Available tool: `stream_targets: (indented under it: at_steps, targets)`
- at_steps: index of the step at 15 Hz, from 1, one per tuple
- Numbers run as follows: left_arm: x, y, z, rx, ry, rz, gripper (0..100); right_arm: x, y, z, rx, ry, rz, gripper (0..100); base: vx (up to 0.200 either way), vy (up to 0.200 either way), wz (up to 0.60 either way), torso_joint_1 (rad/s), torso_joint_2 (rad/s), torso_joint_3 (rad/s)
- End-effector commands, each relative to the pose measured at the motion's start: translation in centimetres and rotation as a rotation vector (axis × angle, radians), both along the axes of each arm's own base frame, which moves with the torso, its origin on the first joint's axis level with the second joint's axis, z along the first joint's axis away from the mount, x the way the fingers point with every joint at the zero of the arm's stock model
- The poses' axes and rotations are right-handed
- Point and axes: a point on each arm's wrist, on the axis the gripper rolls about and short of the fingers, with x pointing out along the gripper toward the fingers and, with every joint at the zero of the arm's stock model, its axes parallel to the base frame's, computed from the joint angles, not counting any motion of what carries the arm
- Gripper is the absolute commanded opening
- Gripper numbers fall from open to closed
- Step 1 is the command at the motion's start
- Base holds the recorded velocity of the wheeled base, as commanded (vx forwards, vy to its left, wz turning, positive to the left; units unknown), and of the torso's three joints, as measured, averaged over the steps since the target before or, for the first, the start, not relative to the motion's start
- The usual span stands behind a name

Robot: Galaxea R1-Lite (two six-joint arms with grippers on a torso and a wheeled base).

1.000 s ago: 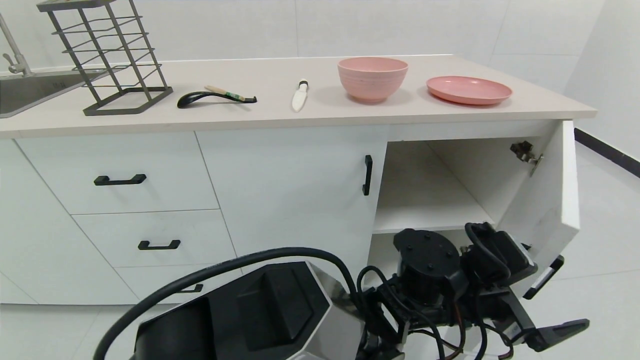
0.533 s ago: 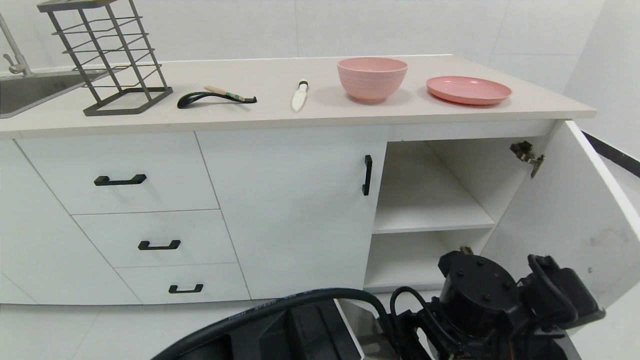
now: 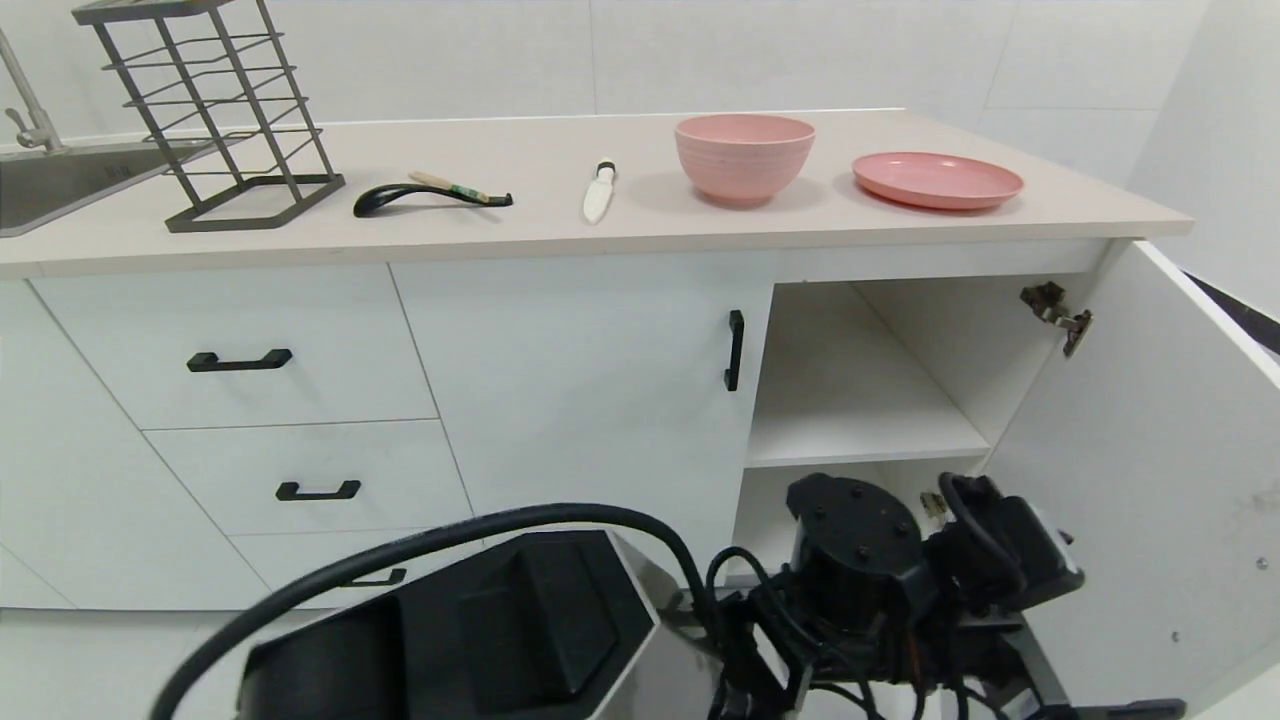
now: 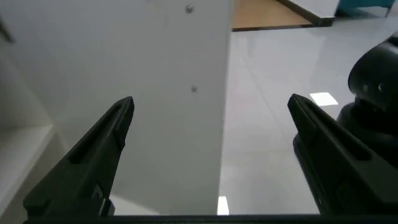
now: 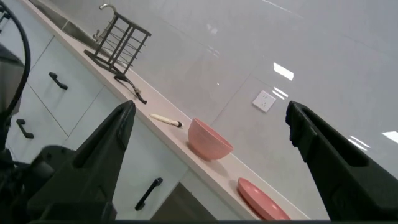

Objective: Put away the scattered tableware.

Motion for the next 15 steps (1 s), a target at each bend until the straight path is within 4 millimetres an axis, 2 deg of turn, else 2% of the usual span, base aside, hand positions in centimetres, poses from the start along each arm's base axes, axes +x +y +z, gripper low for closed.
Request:
stream_targets:
  at_steps: [1, 3, 4, 6, 7, 8, 9, 10, 12, 13, 15]
  targets:
    - [-1.8, 11.7, 5.6, -0.05, -0.027, 0.123, 100, -0.1, 0.0, 0.1, 0.0, -0.008, -0.001, 100, 0.0, 0.0, 0.0, 0.0, 0.0, 0.0]
    - [-5.0, 20.2, 8.6, -0.085, -0.019, 0.196, 100, -0.1, 0.0, -0.4, -0.001, 0.011, -0.003, 100, 0.0, 0.0, 0.0, 0.0, 0.0, 0.0]
    - [-5.5, 22.0, 9.2, -0.095, -0.025, 0.22, 100, -0.1, 0.0, -0.5, -0.001, 0.014, -0.003, 100, 0.0, 0.0, 0.0, 0.0, 0.0, 0.0]
    - [-8.5, 30.1, 12.1, -0.191, -0.1, 0.358, 100, -0.6, -0.1, -1.4, -0.001, 0.037, -0.016, 100, 0.0, 0.0, 0.0, 0.0, 0.0, 0.0]
    - [-10.8, 33.9, 12.0, -0.217, -0.129, 0.437, 100, -1.0, -0.3, -2.1, 0.0, 0.054, -0.048, 100, 0.0, 0.0, 0.0, 0.0, 0.0, 0.0]
    - [-12.8, 36.4, 11.6, -0.246, -0.158, 0.502, 100, -1.3, -0.4, -2.6, 0.002, 0.064, -0.073, 100, 0.0, 0.0, 0.0, 0.0, 0.0, 0.0]
    - [-14.1, 38.0, 11.8, -0.284, -0.184, 0.559, 100, -1.7, -0.5, -2.9, 0.003, 0.067, -0.091, 100, 0.0, 0.0, 0.0, 0.0, 0.0, 0.0]
    - [-16.7, 40.4, 12.4, -0.377, -0.225, 0.669, 100, -2.5, -0.6, -3.5, 0.004, 0.068, -0.12, 100, 0.0, 0.0, 0.0, 0.0, 0.0, 0.0]
    - [-20.2, 42.3, 11.8, -0.438, -0.207, 0.754, 100, -3.6, -0.6, -4.0, 0.005, 0.07, -0.146, 100, 0.0, 0.0, 0.0, 0.0, 0.0, 0.0]
    - [-22.6, 43.0, 10.0, -0.435, -0.16, 0.807, 100, -4.6, -0.5, -4.7, 0.006, 0.082, -0.157, 100, 0.0, 0.0, 0.0, 0.0, 0.0, 0.0]
    - [-24.7, 43.3, 7.3, -0.368, -0.082, 0.885, 100, -5.8, -0.4, -6.6, 0.008, 0.138, -0.153, 100, 0.0, 0.0, 0.0, 0.0, 0.0, 0.0]
